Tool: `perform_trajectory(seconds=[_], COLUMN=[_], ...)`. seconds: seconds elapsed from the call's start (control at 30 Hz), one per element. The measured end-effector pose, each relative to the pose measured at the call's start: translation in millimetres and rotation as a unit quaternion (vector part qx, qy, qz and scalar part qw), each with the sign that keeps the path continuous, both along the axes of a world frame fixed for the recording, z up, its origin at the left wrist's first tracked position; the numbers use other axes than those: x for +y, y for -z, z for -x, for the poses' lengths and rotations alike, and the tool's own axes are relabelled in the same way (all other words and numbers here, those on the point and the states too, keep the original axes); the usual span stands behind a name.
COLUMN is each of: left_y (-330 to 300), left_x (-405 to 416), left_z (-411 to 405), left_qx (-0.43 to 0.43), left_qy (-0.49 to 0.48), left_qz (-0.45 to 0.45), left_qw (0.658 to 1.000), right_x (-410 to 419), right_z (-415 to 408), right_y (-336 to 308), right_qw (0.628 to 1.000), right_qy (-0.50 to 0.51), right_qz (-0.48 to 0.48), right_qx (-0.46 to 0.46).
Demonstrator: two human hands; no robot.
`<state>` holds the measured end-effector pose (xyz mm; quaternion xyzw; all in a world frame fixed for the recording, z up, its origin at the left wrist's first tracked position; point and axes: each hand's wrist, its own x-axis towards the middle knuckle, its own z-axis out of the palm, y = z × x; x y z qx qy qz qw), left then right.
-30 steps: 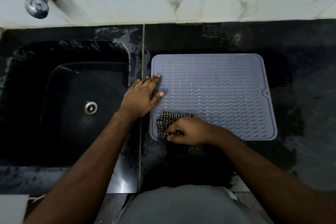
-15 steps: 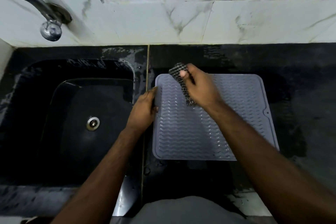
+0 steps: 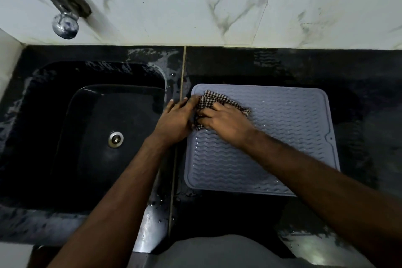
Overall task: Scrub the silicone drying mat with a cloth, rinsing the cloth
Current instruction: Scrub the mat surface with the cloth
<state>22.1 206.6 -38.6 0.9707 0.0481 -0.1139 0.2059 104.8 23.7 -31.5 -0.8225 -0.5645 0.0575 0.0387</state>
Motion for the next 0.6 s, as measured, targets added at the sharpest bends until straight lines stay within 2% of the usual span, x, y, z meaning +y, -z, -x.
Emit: perform_trajectory(seconds=[0.2,0.6], left_y=[-1.7,-10.5], left_x=[1.0,-15.1], left_z=[-2.2,-10.2], left_qx=[0.034,0.070], left_qy=[-0.015,-0.073], left_qz=[-0.041,-0.084], left_qw=[0.998,0.991], right_x=[-10.1,-58.9], right_z=[-9.2,-29.9], right_y=[-0.2,6.5], right_qw=[0.999,0.999], right_qy=[-0.019,0.003], right_qz=[0.024,0.035], right_qx=[-0.031,-0.017])
